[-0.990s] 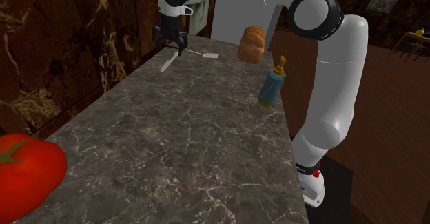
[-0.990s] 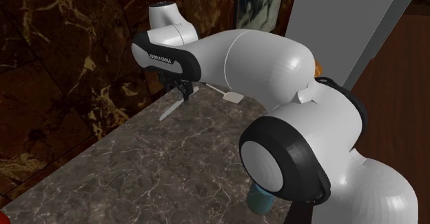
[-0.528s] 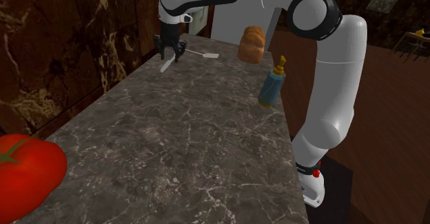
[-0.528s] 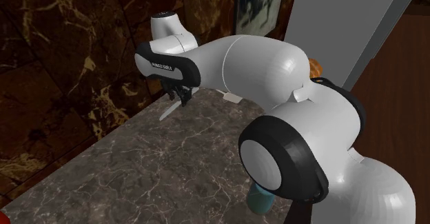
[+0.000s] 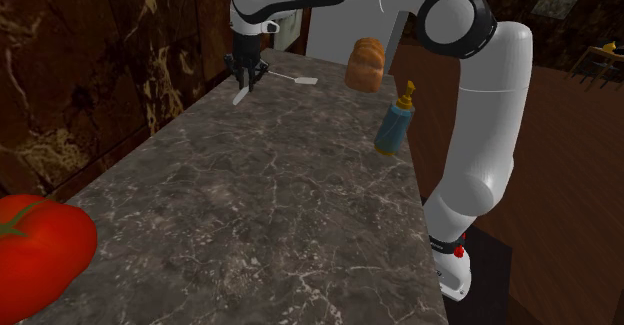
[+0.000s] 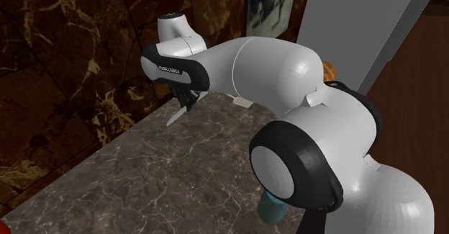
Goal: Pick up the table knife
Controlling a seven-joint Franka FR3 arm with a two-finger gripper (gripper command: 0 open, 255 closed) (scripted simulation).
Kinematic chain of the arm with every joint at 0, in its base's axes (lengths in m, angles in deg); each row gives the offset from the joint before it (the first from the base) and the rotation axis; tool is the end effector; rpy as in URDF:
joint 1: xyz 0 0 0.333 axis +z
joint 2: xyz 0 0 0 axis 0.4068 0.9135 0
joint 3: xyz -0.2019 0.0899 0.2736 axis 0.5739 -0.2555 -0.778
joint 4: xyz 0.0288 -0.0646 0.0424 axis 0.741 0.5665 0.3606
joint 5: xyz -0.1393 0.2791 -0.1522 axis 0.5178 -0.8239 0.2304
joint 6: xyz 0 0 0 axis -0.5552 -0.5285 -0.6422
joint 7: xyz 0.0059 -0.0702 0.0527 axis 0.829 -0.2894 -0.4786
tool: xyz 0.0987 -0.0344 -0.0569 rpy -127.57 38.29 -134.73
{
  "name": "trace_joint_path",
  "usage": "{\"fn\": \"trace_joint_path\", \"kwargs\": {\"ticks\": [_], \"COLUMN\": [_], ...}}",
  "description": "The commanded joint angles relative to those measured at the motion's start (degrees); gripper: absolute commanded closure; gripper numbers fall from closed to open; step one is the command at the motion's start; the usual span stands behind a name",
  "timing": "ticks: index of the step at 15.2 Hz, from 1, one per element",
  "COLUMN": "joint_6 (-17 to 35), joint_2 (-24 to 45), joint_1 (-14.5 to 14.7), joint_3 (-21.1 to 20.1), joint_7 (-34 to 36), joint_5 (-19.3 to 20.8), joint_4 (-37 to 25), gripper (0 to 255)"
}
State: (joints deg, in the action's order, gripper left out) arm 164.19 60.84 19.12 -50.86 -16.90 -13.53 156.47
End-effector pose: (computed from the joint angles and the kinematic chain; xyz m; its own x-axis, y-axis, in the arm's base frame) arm 0.6360 0.0847 0.4943 0.5091 -0.8607 0.0062 -0.8604 -0.5091 -0.0228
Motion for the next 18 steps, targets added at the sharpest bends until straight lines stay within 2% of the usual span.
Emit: {"fn": "trace_joint_path", "kwargs": {"ticks": [1,16,18], "joint_6": [-0.1,-11.8,-11.9], "joint_2": [0.1,0.4,0.4], "joint_1": [0.0,0.8,0.8], "joint_3": [0.0,-0.2,-0.2], "joint_7": [0.0,-0.3,-0.3], "joint_5": [0.0,0.0,0.0], "joint_4": [-0.2,-12.2,-12.4], "gripper": [255,255,255]}}
